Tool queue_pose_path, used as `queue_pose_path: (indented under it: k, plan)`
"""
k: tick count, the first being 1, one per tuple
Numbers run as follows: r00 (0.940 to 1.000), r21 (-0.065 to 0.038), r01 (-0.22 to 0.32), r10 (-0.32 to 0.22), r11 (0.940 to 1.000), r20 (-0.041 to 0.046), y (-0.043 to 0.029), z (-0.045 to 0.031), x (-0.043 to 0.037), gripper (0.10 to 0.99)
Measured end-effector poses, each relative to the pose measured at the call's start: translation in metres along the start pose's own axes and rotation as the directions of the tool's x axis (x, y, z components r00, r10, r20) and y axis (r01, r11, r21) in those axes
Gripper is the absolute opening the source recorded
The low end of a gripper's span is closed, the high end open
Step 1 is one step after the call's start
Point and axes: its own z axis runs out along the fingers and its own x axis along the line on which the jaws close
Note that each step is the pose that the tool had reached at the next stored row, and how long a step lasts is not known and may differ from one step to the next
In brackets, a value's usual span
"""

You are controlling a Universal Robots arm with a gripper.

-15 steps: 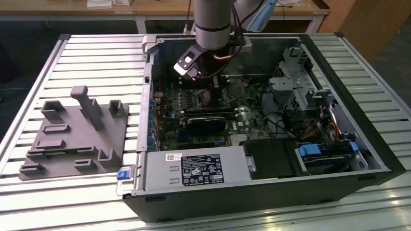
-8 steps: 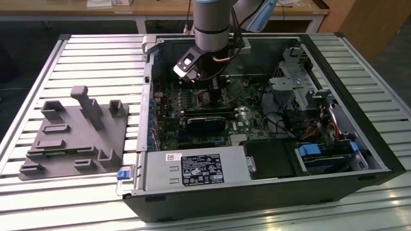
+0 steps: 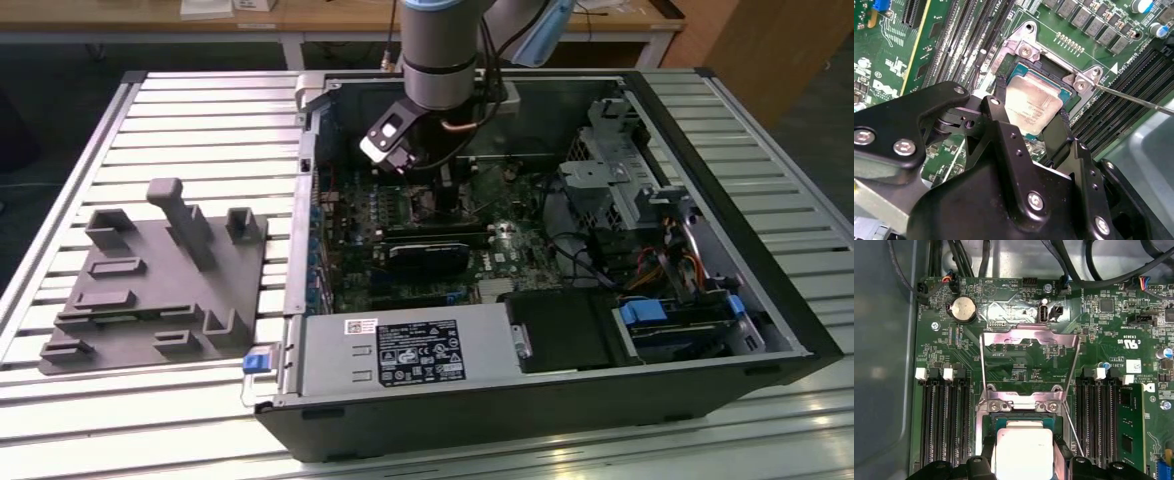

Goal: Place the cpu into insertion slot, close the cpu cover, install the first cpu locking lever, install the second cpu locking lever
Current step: 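Place the cpu into insertion slot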

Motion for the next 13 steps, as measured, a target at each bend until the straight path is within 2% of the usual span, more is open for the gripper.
queue_pose_path:
  k: [13]
  plan:
    - [1.0, 0.0, 0.0, 0.0, 1.0, 0.0001, -0.0004, 0.0015, 0.0, 0.549]
